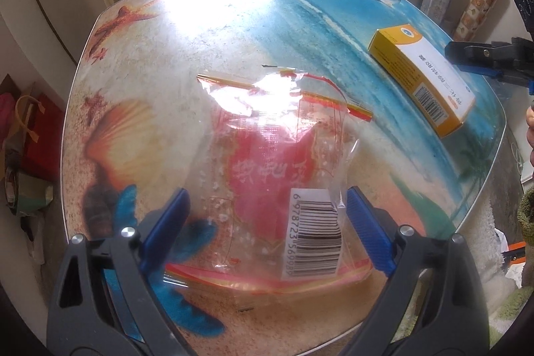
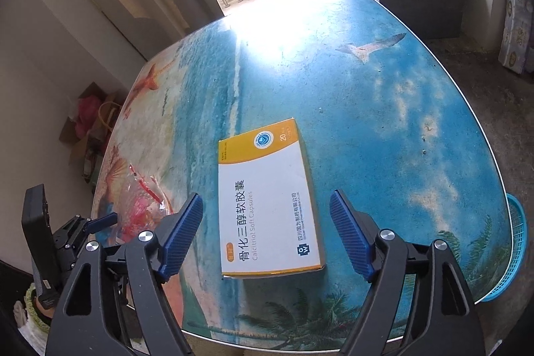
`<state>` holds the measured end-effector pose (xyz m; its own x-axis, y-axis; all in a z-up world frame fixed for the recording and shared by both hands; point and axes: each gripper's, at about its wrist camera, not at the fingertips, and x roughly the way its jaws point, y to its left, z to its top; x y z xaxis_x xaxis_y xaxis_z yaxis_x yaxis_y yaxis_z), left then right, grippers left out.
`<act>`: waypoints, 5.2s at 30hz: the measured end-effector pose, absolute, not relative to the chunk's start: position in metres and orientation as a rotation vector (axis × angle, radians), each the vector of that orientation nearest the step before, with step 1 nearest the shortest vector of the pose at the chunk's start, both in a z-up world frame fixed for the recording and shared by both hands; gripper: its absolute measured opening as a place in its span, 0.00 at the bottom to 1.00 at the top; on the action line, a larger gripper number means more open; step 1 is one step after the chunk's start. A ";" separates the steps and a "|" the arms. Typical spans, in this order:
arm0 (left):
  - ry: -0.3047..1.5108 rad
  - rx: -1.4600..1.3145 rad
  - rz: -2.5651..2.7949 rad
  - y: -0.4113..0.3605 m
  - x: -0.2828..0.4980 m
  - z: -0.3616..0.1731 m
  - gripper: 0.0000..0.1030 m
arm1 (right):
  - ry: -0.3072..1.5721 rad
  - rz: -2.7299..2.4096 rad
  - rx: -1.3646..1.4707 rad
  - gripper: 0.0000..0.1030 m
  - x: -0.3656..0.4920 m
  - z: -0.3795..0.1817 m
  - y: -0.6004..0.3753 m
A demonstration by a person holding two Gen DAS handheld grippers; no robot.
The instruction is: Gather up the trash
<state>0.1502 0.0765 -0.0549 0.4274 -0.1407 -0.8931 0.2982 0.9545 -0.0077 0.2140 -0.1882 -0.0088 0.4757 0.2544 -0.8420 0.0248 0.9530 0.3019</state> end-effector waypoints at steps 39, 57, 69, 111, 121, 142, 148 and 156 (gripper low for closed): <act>1.043 -0.016 -0.253 0.087 0.148 -0.041 0.23 | 1.156 0.174 0.079 0.84 0.230 -0.033 -0.143; 0.996 0.037 -0.212 0.078 0.142 -0.034 0.19 | 1.123 0.080 0.015 0.68 0.224 -0.031 -0.140; 0.978 0.065 -0.207 0.076 0.141 -0.030 0.19 | 1.092 0.062 0.055 0.68 0.214 -0.022 -0.148; 0.724 0.145 -0.483 0.000 0.120 0.082 0.18 | 0.759 -0.084 0.485 0.68 0.109 0.048 -0.288; 0.715 0.207 -0.974 -0.190 0.092 0.108 0.18 | 0.669 -0.560 0.711 0.68 -0.054 0.003 -0.443; 1.384 0.174 -1.014 -0.468 0.165 -0.206 0.19 | 0.897 -0.691 1.096 0.68 -0.088 -0.226 -0.564; 1.413 0.154 -0.988 -0.510 0.200 -0.262 0.45 | 0.945 -0.720 1.067 0.69 -0.049 -0.262 -0.593; 1.443 0.023 -0.929 -0.505 0.219 -0.286 0.65 | 1.017 -0.736 1.010 0.69 -0.025 -0.288 -0.599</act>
